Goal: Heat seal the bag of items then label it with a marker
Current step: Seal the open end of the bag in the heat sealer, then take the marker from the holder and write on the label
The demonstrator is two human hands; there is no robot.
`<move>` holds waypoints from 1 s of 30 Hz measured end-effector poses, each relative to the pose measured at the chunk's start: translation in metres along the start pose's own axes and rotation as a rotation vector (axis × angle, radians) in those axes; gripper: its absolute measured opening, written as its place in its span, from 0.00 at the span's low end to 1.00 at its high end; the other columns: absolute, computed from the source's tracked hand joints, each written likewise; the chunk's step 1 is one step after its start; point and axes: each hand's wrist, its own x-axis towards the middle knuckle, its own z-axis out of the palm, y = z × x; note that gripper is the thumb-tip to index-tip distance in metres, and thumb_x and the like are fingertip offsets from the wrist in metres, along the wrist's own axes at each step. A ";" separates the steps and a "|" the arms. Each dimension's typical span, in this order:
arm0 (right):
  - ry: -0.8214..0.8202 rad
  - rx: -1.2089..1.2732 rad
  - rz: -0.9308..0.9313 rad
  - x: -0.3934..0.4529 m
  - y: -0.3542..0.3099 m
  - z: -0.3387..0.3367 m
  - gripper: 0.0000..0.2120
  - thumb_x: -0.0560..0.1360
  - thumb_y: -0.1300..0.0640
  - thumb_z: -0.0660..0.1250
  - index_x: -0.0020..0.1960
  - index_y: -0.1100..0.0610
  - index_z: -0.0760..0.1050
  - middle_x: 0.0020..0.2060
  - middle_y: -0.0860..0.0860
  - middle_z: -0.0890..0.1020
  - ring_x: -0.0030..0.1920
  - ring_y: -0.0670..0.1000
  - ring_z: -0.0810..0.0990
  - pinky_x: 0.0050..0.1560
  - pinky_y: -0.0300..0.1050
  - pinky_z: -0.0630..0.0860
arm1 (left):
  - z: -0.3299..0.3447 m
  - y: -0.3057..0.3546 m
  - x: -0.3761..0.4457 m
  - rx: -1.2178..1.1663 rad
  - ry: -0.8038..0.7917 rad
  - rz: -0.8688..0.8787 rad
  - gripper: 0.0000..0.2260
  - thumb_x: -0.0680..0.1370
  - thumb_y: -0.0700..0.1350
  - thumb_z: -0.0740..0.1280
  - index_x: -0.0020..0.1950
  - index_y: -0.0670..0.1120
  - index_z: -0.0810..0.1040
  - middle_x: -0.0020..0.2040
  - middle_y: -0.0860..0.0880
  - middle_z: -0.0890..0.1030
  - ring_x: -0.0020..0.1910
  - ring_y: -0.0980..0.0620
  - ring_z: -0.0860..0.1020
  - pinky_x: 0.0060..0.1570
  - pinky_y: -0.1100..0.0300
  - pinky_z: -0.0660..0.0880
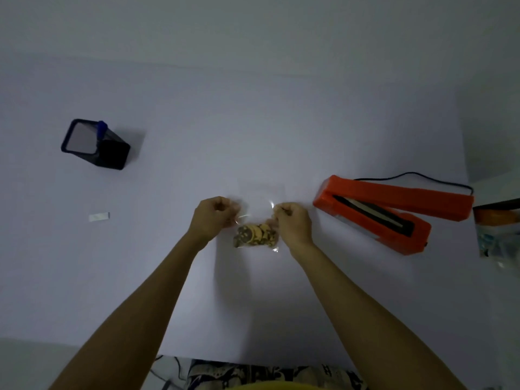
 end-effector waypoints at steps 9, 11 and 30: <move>0.054 -0.608 -0.511 -0.008 0.019 -0.003 0.24 0.79 0.55 0.63 0.74 0.59 0.63 0.72 0.53 0.67 0.74 0.52 0.63 0.72 0.45 0.61 | 0.009 -0.026 -0.001 0.735 0.172 0.467 0.18 0.77 0.44 0.68 0.66 0.43 0.73 0.62 0.45 0.75 0.59 0.47 0.74 0.57 0.58 0.73; -0.015 -0.768 -0.621 -0.006 0.028 -0.003 0.23 0.80 0.56 0.60 0.74 0.60 0.63 0.74 0.55 0.65 0.76 0.54 0.58 0.75 0.48 0.53 | 0.007 -0.035 -0.003 0.882 0.116 0.586 0.16 0.78 0.44 0.63 0.65 0.42 0.75 0.65 0.43 0.76 0.63 0.44 0.74 0.61 0.52 0.74; -0.128 -0.778 -0.733 -0.022 -0.031 0.107 0.26 0.79 0.49 0.62 0.74 0.56 0.62 0.75 0.52 0.63 0.77 0.51 0.53 0.75 0.46 0.51 | -0.114 -0.020 -0.021 0.787 0.487 0.709 0.15 0.80 0.46 0.60 0.64 0.43 0.76 0.64 0.43 0.78 0.62 0.46 0.76 0.64 0.54 0.71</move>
